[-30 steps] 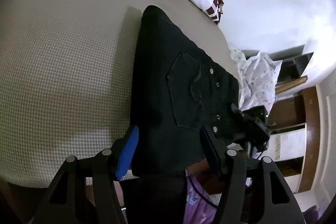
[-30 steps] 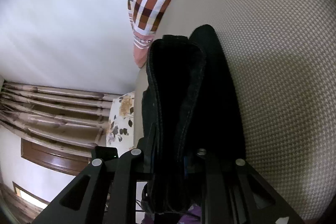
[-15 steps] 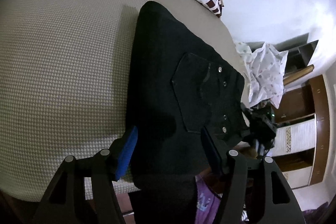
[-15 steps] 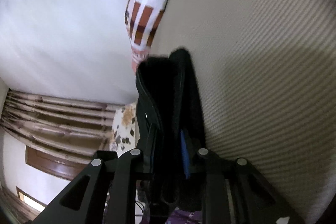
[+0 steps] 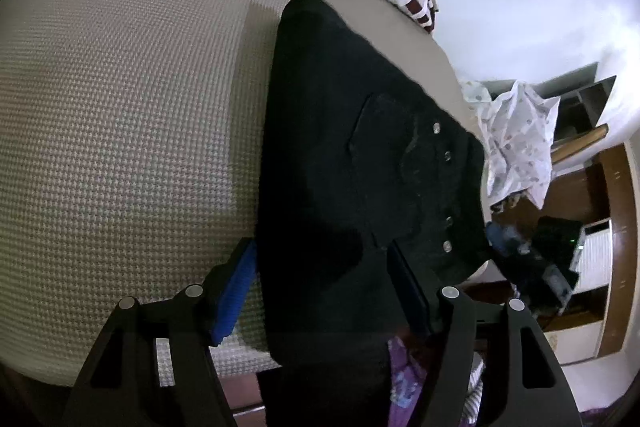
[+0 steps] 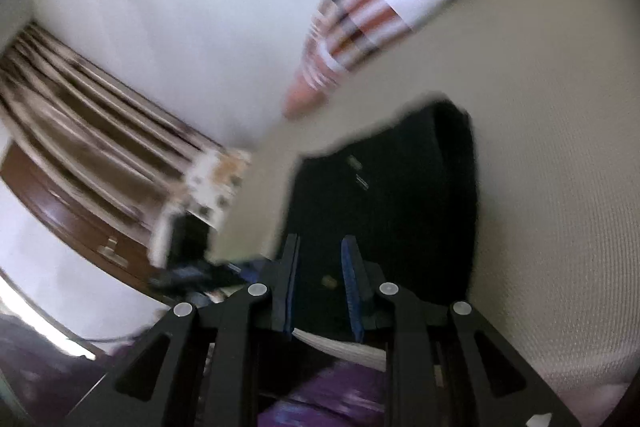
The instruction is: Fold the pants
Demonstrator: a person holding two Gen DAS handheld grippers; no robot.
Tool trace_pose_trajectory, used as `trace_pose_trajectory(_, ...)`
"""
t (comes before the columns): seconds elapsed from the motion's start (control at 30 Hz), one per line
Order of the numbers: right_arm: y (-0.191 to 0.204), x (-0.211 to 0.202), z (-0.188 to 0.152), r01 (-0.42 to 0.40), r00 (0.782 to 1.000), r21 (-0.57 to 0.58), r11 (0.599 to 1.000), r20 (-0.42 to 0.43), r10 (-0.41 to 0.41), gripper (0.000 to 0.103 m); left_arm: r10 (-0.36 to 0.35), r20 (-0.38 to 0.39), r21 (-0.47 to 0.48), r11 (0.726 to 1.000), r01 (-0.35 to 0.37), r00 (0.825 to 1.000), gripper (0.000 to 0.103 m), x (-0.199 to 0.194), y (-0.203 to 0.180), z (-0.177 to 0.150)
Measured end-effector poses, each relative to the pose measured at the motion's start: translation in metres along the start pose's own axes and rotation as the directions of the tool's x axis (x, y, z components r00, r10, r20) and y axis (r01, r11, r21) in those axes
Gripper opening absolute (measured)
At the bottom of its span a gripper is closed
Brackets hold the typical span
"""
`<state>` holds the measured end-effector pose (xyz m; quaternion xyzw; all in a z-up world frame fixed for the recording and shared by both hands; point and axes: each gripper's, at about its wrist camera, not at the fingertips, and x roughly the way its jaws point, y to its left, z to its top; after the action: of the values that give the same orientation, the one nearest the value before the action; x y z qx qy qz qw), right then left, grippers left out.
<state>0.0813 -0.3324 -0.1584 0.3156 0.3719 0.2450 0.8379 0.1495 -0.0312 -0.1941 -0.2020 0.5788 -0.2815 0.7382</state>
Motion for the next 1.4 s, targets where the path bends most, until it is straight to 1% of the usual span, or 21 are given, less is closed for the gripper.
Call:
trace_pose_trajectory(0.03, -0.007, 0.002, -0.004, 0.018, 1.000, 0.012, 1.000, -0.004, -0.018, 0.013, -0.005, 0.006, 0.002, 1.000, 0.005, 1.000, 0.068, 0.000, 0.000, -0.001)
trace_pose_trajectory(0.1, -0.023, 0.002, -0.011, 0.013, 1.000, 0.056, 0.998, 0.003, -0.014, 0.000, -0.004, 0.016, 0.015, 1.000, 0.004, 1.000, 0.068, 0.000, 0.000, -0.002)
trace_pose_trajectory(0.13, -0.027, 0.002, -0.011, 0.018, 1.000, 0.070, 0.997, -0.002, -0.018, 0.000, 0.001, 0.017, 0.026, 1.000, -0.002, 1.000, 0.068, 0.000, -0.001, -0.002)
trace_pose_trajectory(0.23, -0.019, -0.001, -0.004, 0.025, 1.000, 0.053, 0.998, -0.007, -0.025, 0.002, 0.032, 0.017, 0.072, 0.997, -0.033, 0.999, 0.068, 0.001, -0.008, -0.003)
trace_pose_trajectory(0.27, -0.011, -0.004, -0.001, 0.023, 1.000, 0.027, 0.999, 0.006, -0.024, 0.011, 0.043, 0.022, 0.088, 0.995, -0.045, 0.999, 0.068, -0.001, -0.011, -0.003)
trace_pose_trajectory(0.33, 0.010, -0.013, 0.010, 0.054, 0.997, -0.042, 0.998, 0.053, -0.052, 0.011, 0.062, 0.057, 0.128, 0.989, -0.069, 0.996, 0.068, -0.007, -0.017, -0.004)
trace_pose_trajectory(0.43, 0.046, -0.014, 0.036, 0.118, 0.989, -0.178, 0.977, 0.106, -0.100, 0.012, 0.069, 0.118, 0.185, 0.979, -0.090, 0.991, 0.068, -0.018, -0.027, -0.001)
trace_pose_trajectory(0.5, 0.059, -0.003, 0.054, 0.175, 0.982, -0.251, 0.952, 0.115, -0.150, 0.017, 0.082, 0.127, 0.205, 0.973, -0.107, 0.988, 0.068, -0.018, -0.031, 0.003)
trace_pose_trajectory(0.57, 0.059, 0.008, 0.069, 0.186, 0.980, -0.264, 0.946, 0.114, -0.161, 0.018, 0.084, 0.125, 0.203, 0.973, -0.109, 0.989, 0.068, -0.015, -0.029, 0.007)
trace_pose_trajectory(0.63, 0.051, 0.022, 0.082, 0.204, 0.977, -0.254, 0.946, 0.111, -0.181, 0.018, 0.083, 0.120, 0.189, 0.976, -0.105, 0.989, 0.068, -0.013, -0.026, 0.009)
trace_pose_trajectory(0.7, 0.034, 0.041, 0.090, 0.243, 0.970, -0.225, 0.943, 0.080, -0.231, 0.018, 0.095, 0.116, 0.184, 0.976, -0.115, 0.989, 0.068, -0.009, -0.023, 0.010)
trace_pose_trajectory(0.77, 0.011, 0.059, 0.093, 0.277, 0.961, -0.161, 0.947, 0.019, -0.277, 0.011, 0.120, 0.118, 0.187, 0.972, -0.141, 0.986, 0.068, -0.006, -0.022, 0.010)
trace_pose_trajectory(0.8, 0.002, 0.063, 0.093, 0.259, 0.965, -0.117, 0.959, -0.003, -0.261, 0.011, 0.135, 0.121, 0.193, 0.969, -0.157, 0.983, 0.068, -0.006, -0.022, 0.010)
trace_pose_trajectory(0.9, -0.001, 0.052, 0.093, 0.207, 0.978, -0.055, 0.977, 0.019, -0.206, 0.011, 0.179, 0.153, 0.215, 0.954, -0.210, 0.972, 0.068, -0.009, -0.025, 0.009)
trace_pose_trajectory(0.93, 0.001, 0.044, 0.091, 0.192, 0.981, -0.044, 0.980, 0.042, -0.190, 0.016, 0.196, 0.168, 0.225, 0.947, -0.231, 0.966, 0.068, -0.011, -0.027, 0.010)
trace_pose_trajectory(1.0, 0.008, 0.026, 0.084, 0.172, 0.981, -0.025, 0.985, 0.098, -0.169, 0.032, 0.222, 0.196, 0.245, 0.932, -0.267, 0.955, 0.068, -0.015, -0.030, 0.011)
trace_pose_trajectory(1.03, 0.010, 0.017, 0.079, 0.162, 0.981, -0.017, 0.987, 0.112, -0.159, 0.050, 0.235, 0.212, 0.253, 0.924, -0.286, 0.949, 0.068, -0.017, -0.032, 0.011)
trace_pose_trajectory(1.07, 0.012, 0.011, 0.075, 0.155, 0.981, -0.014, 0.988, 0.118, -0.152, 0.063, 0.254, 0.229, 0.263, 0.913, -0.311, 0.940, 0.068, -0.018, -0.033, 0.011)
trace_pose_trajectory(1.13, 0.016, 0.000, 0.065, 0.171, 0.979, -0.018, 0.985, 0.115, -0.168, 0.072, 0.297, 0.259, 0.287, 0.885, -0.366, 0.919, 0.068, -0.019, -0.037, 0.011)
trace_pose_trajectory(1.3, 0.009, 0.001, 0.043, 0.227, 0.974, -0.039, 0.973, 0.032, -0.226, 0.074, 0.388, 0.294, 0.348, 0.808, -0.476, 0.874, 0.068, -0.010, -0.044, 0.010)
trace_pose_trajectory(1.4, -0.003, 0.008, 0.033, 0.212, 0.977, -0.003, 0.977, -0.005, -0.212, 0.074, 0.410, 0.303, 0.370, 0.781, -0.503, 0.860, 0.068, -0.007, -0.046, 0.008)
